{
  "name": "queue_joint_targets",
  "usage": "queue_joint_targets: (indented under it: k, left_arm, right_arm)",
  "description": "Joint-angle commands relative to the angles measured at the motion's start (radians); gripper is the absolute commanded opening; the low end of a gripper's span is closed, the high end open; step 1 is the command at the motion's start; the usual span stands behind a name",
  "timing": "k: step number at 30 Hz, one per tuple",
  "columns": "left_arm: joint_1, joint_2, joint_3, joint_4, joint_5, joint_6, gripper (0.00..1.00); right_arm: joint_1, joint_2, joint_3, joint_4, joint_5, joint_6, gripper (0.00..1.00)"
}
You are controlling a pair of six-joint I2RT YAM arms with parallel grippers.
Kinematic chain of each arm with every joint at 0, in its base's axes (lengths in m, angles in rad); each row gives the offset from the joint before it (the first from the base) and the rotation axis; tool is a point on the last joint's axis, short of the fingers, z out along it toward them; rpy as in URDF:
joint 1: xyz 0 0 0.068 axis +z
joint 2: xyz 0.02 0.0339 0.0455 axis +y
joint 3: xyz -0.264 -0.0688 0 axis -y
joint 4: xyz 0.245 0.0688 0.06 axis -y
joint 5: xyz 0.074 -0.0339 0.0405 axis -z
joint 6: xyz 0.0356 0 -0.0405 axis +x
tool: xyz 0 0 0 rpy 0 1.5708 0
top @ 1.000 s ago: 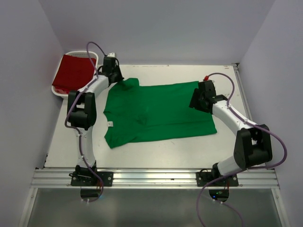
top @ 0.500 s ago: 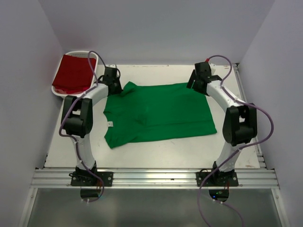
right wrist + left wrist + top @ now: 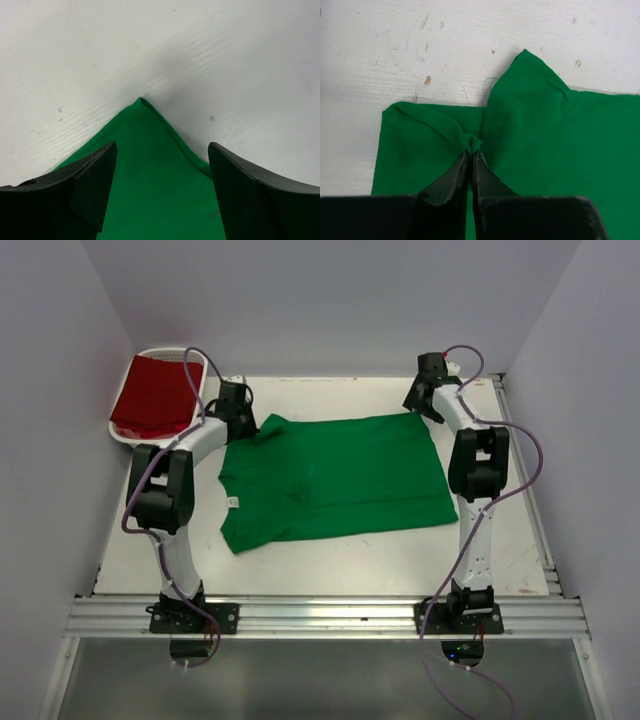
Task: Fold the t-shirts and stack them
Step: Grap the side of the flattened tshirt furthest away from the robot with both arms
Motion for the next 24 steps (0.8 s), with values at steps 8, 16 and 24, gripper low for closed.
queue_joint_targets:
  k: [8,16,24]
  left_arm:
    - [-0.008,-0.037,0.002,0.027,0.013,-0.005,0.00]
    - [-0.010,-0.024,0.007,0.027,0.019,-0.005,0.00]
    - [-0.010,-0.024,0.007,0.024,0.019,-0.005,0.00]
  right_arm:
    - [-0.017,0.160,0.238,-0.043,-0.074,-0.082,0.69]
    - [-0.023,0.167,0.206,-0.021,-0.083,-0.088,0.35]
    - [-0.026,0.160,0.163,-0.001,-0.079,-0.099,0.09]
